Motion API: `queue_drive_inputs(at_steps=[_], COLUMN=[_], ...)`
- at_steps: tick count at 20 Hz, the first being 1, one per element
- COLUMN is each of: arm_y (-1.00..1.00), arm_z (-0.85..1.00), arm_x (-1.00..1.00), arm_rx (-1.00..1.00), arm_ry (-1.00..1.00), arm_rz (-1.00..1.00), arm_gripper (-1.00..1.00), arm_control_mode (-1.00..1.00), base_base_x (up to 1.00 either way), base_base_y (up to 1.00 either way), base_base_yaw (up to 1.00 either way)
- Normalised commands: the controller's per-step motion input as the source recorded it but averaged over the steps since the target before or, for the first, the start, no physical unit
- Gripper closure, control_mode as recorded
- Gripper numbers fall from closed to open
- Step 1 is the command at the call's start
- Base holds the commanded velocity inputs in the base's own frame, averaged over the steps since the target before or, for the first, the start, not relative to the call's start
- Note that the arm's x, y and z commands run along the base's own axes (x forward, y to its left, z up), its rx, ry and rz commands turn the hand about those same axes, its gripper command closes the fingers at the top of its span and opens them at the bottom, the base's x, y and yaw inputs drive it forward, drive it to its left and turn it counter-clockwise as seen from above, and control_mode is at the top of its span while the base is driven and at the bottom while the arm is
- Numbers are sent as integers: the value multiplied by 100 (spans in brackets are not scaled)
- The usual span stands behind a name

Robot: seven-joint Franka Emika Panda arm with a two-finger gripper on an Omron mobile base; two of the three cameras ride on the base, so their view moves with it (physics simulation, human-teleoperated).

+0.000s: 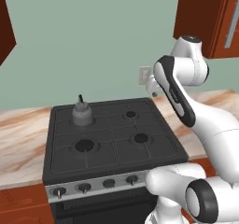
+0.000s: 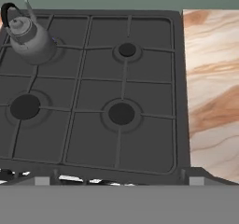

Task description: Lower the heat of the kettle.

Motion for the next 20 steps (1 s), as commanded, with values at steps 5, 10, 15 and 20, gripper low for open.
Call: queue_drive_inputs(at_steps=[5,10,15,20], arm_y=[0,0,16,92], arm_z=[0,0,0,-15], arm_x=[0,0,-19,-42], arm_rx=[0,0,-1,-19], arm_ry=[0,0,-5,-7], arm_rz=[0,0,2,5], arm_gripper=[-100,-100,-100,-100], arm_control_mode=[100,100,-100,-100], base_base_x=[61,14,0,0], base_base_y=[0,0,0,0], base_base_yaw=[0,1,0,0])
